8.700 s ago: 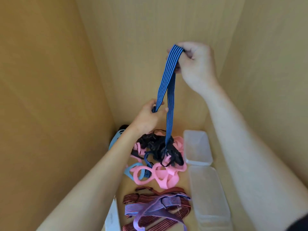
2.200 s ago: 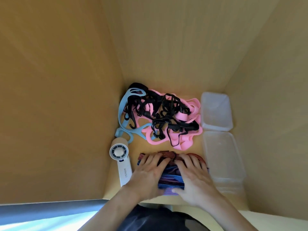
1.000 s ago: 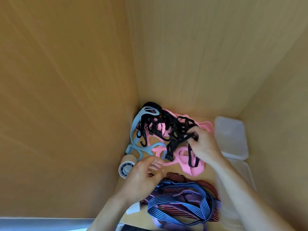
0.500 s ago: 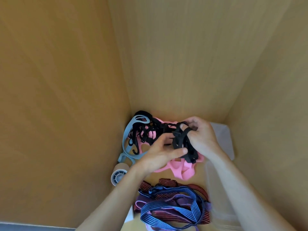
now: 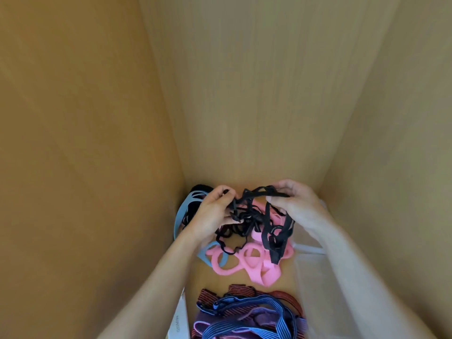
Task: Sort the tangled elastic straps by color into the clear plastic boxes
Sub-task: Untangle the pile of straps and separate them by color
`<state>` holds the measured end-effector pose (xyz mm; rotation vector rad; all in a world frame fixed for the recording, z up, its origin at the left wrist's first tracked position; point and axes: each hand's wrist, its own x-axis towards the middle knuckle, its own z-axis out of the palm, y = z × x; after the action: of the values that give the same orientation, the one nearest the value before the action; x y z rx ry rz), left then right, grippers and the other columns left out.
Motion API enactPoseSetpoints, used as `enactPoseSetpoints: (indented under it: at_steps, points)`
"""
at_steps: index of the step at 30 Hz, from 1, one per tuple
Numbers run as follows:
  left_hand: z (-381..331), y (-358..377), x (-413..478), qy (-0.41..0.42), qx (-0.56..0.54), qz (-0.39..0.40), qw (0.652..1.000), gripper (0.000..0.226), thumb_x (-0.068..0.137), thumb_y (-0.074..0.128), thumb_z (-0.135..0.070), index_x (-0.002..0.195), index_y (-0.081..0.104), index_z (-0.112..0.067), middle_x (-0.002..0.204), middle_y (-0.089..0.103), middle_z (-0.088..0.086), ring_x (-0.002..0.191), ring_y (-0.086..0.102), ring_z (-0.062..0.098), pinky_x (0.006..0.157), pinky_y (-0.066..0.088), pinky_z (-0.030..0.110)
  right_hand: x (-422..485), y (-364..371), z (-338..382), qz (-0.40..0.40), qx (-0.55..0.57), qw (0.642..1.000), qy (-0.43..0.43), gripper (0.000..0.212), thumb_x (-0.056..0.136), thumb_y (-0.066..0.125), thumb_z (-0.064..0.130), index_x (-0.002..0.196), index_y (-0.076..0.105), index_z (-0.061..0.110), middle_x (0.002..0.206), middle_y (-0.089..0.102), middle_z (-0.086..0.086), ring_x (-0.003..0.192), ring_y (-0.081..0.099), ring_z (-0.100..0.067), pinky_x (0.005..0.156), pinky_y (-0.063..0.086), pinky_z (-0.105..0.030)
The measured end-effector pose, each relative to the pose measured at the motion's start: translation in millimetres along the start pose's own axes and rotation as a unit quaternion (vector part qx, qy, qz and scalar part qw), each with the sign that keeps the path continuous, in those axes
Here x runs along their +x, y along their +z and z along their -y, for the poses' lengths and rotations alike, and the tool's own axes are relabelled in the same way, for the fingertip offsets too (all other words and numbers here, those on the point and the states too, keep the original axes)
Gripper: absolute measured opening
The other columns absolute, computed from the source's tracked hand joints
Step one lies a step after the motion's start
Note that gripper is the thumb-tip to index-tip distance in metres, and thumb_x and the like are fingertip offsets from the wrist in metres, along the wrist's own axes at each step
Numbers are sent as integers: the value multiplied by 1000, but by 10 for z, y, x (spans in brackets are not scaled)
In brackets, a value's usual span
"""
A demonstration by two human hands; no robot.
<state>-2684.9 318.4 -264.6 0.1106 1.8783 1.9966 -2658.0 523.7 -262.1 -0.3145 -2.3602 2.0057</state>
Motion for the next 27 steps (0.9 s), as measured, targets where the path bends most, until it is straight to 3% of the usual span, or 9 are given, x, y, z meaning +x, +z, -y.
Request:
enactPoseSetpoints:
  at_steps: [3, 8, 11, 13, 15, 19, 21, 23, 27]
  points:
    - [-63, -40, 15, 19, -3, -16, 1000, 21, 108, 43, -21, 97, 58, -11, 90, 65, 14, 78, 69, 23, 65, 58, 30, 1, -72, -29, 33, -26, 999, 3, 28, 84, 76, 3, 100, 70, 25, 95, 72, 2, 65, 66, 3, 58, 47, -12]
    - [-192, -30, 75, 33, -36, -28, 998, 21, 108, 44, -25, 99, 55, -9, 87, 67, 9, 83, 73, 23, 74, 61, 41, -40, -141, -72, 83, -36, 996, -23, 29, 83, 79, 11, 100, 72, 34, 94, 69, 8, 86, 67, 1, 71, 47, -9]
    - [-300, 42, 104, 51, -30, -32, 998, 21, 108, 46, -26, 97, 56, -10, 85, 66, 8, 83, 73, 25, 76, 62, 45, -68, -140, -86, 98, -41, 994, -26, 27, 77, 80, 33, 102, 72, 36, 97, 73, 8, 96, 70, -12, 83, 50, -24]
    - [-354, 113, 116, 65, -15, -33, 997, 21, 107, 46, -26, 96, 57, -12, 85, 61, 10, 82, 70, 27, 82, 61, 49, -75, -75, -68, 101, -63, 993, -27, 31, 76, 83, 41, 104, 70, 36, 100, 75, 10, 95, 72, -8, 84, 52, -26]
    - [-384, 170, 137, 77, 32, -41, 996, 23, 108, 45, -28, 96, 59, -14, 82, 60, 9, 78, 65, 27, 79, 56, 44, -66, 24, -74, 105, -71, 992, -27, 29, 77, 84, 42, 102, 70, 37, 97, 76, 16, 90, 71, -1, 83, 52, -25]
    - [-384, 167, 181, 56, 88, -48, 993, 32, 106, 43, -42, 97, 60, -16, 82, 66, 7, 74, 68, 19, 74, 55, 33, -40, 77, -72, 139, -111, 983, -47, 28, 80, 75, 52, 87, 70, 25, 74, 67, 13, 70, 64, -5, 74, 50, -29]
    - [-355, 102, 193, 47, 127, -24, 991, 43, 100, 48, -57, 93, 63, -17, 84, 71, 4, 80, 71, 18, 79, 56, 32, -44, 44, -52, 152, -116, 979, -64, 38, 81, 71, 59, 88, 69, 21, 75, 69, 5, 72, 67, -11, 75, 51, -31]
    - [-319, 61, 203, 36, 111, 20, 993, 50, 89, 58, -66, 88, 63, -17, 85, 73, 3, 84, 71, 18, 79, 56, 30, -20, 6, -76, 149, -93, 982, -65, 47, 80, 71, 63, 93, 71, 18, 93, 74, -10, 90, 72, -25, 86, 56, -41]
    - [-247, 55, 234, 5, 18, 93, 995, 60, 68, 90, -49, 97, 59, -6, 92, 70, 17, 93, 71, 31, 88, 58, 38, 19, -6, -145, 164, -14, 986, -24, 41, 84, 72, 56, 97, 73, 16, 92, 77, -10, 80, 74, -24, 78, 60, -43]
